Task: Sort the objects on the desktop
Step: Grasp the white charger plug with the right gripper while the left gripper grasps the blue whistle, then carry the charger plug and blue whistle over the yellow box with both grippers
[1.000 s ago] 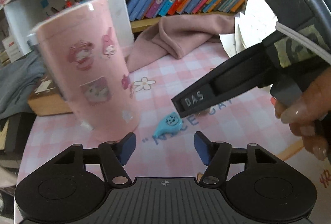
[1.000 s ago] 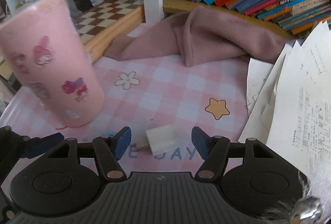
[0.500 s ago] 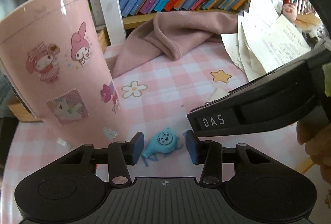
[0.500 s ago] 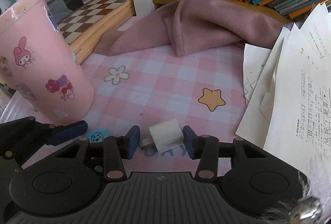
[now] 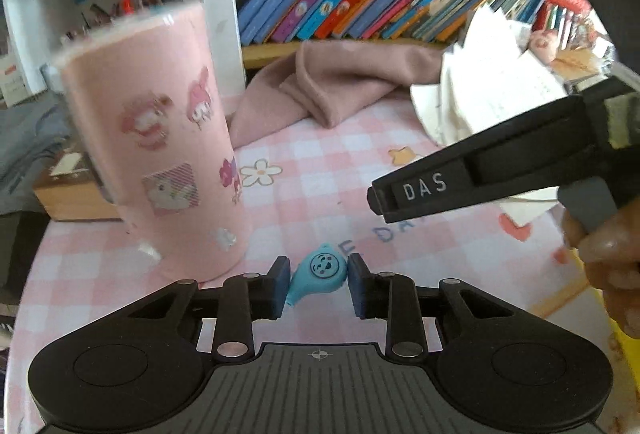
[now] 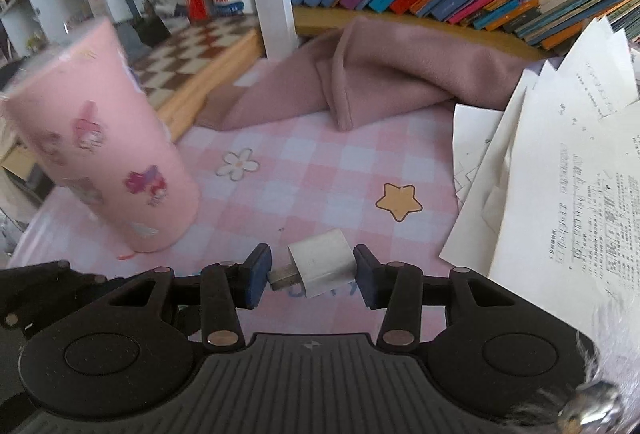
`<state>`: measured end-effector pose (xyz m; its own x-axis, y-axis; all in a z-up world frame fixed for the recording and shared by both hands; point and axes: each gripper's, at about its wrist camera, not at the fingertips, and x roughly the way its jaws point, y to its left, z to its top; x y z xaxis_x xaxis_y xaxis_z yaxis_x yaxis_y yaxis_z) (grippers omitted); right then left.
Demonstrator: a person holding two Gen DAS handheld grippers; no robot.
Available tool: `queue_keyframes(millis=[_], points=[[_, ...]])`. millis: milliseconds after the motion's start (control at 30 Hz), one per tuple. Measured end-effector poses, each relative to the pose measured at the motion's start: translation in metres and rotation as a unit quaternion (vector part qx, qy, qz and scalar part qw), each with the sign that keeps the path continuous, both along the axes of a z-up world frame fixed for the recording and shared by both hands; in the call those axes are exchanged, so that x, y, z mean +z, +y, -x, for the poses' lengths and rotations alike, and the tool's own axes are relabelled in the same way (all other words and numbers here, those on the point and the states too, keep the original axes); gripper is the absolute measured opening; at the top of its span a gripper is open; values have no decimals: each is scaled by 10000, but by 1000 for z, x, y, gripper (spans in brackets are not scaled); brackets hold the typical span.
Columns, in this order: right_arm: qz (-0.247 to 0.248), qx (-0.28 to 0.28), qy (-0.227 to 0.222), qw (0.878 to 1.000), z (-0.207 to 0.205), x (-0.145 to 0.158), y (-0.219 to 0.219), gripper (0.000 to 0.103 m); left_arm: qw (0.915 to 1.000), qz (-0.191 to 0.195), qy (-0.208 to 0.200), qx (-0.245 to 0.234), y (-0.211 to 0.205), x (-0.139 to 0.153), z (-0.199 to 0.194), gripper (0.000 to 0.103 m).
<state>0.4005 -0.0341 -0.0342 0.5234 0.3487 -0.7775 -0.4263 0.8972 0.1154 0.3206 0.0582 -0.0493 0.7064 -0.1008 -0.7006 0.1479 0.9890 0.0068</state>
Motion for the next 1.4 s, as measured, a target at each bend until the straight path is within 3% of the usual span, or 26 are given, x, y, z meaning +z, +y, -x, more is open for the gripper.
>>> queue_keyframes(millis=[433,733,1067,1400], points=[[-510,39,-724,9961,92,79,-27,43,9952,231,-892,-316,11,76,97,30],[-486,-264,-1099,9924,177,112,-74,42,9893,360,-1202,-739,4,109,173,30],[-448,-977,-1250,9863,273,110,-119,42,9852,540,-965,-1309,-12,115,226,30],[-356,-1757,-800,9806,336,83,-160,42,9713,634,-887,-2116,-54,112,246,30]])
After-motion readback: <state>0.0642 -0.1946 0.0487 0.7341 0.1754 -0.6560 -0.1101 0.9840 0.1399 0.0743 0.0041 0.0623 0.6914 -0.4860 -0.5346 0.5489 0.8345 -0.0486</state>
